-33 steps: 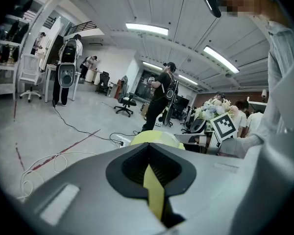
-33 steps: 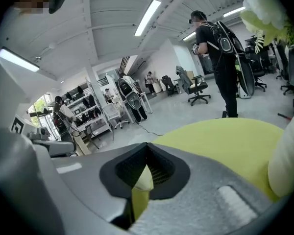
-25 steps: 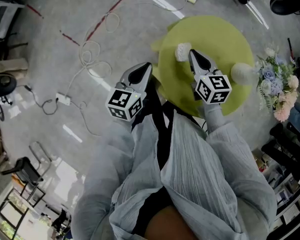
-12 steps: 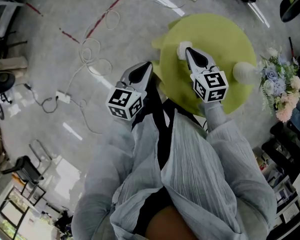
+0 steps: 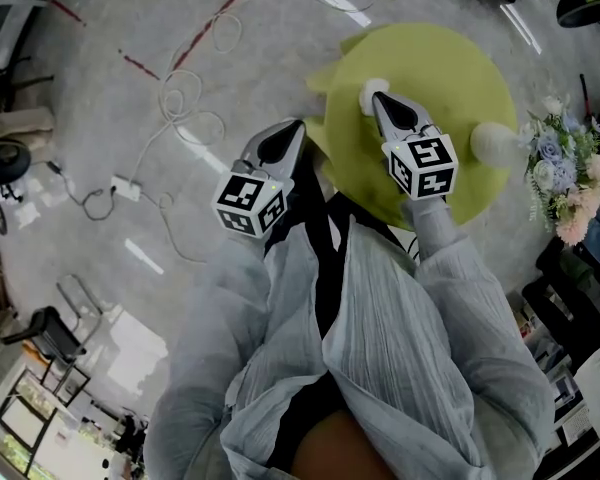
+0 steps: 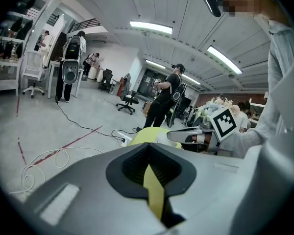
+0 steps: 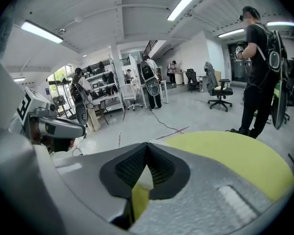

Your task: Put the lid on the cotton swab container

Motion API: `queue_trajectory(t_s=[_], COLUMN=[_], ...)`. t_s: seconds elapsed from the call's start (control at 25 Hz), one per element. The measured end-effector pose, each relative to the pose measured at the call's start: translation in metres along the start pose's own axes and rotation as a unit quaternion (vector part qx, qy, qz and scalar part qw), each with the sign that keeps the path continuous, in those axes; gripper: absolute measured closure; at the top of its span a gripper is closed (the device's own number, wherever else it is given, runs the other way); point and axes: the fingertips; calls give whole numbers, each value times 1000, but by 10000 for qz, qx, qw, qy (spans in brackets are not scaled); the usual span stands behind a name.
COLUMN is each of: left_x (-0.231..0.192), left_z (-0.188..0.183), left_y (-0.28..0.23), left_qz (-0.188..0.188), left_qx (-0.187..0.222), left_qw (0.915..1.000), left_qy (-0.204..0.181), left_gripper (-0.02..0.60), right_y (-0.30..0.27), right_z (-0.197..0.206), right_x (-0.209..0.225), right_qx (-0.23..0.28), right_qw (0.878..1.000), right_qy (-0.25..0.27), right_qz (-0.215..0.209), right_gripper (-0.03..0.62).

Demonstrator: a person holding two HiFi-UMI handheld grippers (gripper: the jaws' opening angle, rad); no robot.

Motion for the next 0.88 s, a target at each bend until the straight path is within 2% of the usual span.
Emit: queue_trajectory(t_s=[0.24, 0.44, 0.72, 0.88], left_x=[-5, -2, -2, 0], left_z=[0, 3, 1, -3], left_y=[3, 0, 4, 9], left_qz=[-38, -12, -50, -78], left_qx=[-7, -6, 43, 64], left_qw=[10000, 10000, 10000, 9999], left_qy=[26, 54, 42, 8], left_gripper=[568, 568, 568, 568], right_y=[-3, -6, -7, -4], right_z=[0, 4, 5, 5], right_x=[-3, -4, -3, -5], right_qx=[-528, -886, -1044, -993], right_qw=[9978, 9933, 9922, 9918], right_qy=[404, 743, 666, 798], right_qz=[-58, 84, 127, 123], right_gripper=[594, 594, 594, 592])
Point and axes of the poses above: the fingertips, and each gripper's own axes: y backward along the fingers, x to its right, z out of its underside, and after that the axes turned 12 degrees about x, right-handed
